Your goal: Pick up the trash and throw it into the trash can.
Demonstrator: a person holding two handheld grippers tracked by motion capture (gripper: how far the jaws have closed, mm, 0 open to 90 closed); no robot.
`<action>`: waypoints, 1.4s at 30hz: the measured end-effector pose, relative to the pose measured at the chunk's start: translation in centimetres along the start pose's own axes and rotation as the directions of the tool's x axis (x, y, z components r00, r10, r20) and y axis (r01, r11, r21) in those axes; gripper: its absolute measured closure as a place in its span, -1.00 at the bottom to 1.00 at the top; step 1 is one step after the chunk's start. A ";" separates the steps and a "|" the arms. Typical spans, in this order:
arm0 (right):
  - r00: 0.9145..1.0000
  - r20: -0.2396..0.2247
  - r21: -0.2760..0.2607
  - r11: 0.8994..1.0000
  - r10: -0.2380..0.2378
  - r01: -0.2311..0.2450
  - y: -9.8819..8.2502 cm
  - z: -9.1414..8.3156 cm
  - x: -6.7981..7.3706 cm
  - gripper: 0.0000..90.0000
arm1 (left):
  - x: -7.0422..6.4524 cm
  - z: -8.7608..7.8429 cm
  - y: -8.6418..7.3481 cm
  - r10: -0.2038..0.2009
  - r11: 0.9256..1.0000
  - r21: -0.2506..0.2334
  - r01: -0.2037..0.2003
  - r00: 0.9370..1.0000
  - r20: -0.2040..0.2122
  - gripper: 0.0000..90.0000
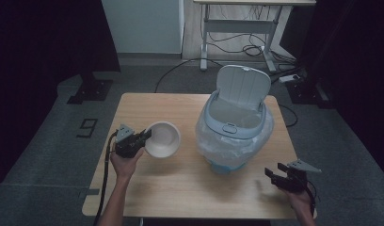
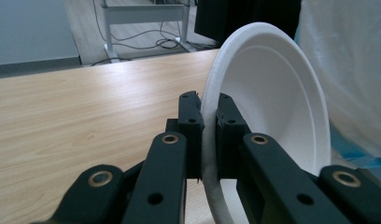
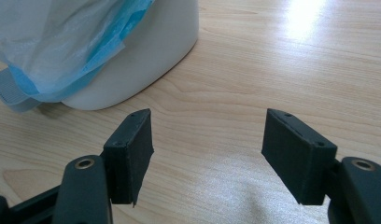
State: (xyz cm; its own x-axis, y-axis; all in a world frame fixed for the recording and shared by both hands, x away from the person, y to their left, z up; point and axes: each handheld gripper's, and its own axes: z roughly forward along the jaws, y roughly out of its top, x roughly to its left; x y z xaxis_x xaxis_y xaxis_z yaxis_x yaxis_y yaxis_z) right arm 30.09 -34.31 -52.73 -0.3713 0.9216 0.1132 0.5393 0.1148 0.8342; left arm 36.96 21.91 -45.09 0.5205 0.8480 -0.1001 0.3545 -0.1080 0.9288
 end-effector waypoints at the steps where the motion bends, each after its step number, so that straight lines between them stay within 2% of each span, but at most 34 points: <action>1: 1.000 0.000 0.000 1.000 -0.001 0.001 0.0 0.0 0.0 -0.27 | -0.1 -0.2 0.1 0.000 1.000 -0.004 0.000 1.000 0.003 0.84; 11: 1.000 -0.003 0.003 1.000 -0.001 0.001 0.0 0.1 0.0 -0.27 | -1.3 -1.9 2.0 -0.012 0.999 -0.045 0.014 0.999 0.032 0.84; 16: 1.000 -0.011 0.000 1.000 0.003 -0.003 0.0 0.0 0.0 -0.27 | -1.9 -2.3 2.5 0.001 0.998 -0.057 0.002 0.999 0.044 0.84; 32: 1.000 -0.005 0.012 1.000 0.001 -0.001 -0.1 0.2 0.0 -0.27 | -3.0 -2.9 3.5 0.007 0.996 -0.093 0.000 0.997 0.074 0.84; 39: 1.000 -0.001 0.019 1.000 -0.007 0.007 -0.2 0.3 0.1 -0.27 | -4.2 -2.7 4.5 0.033 0.993 -0.114 -0.022 0.995 0.094 0.84; 42: 1.000 -0.004 0.021 1.000 0.004 -0.004 -0.2 0.3 0.1 -0.26 | -4.6 -2.5 4.8 0.038 0.993 -0.112 -0.026 0.994 0.105 0.84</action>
State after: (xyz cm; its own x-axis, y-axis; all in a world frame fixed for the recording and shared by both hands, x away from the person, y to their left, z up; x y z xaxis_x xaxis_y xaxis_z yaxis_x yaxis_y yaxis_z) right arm 30.18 -34.16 -52.99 -0.3725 0.9204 0.1189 0.5565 0.1189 0.8223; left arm 34.37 18.80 -39.26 0.6120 0.7843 -0.1017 0.2514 -0.0709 0.9653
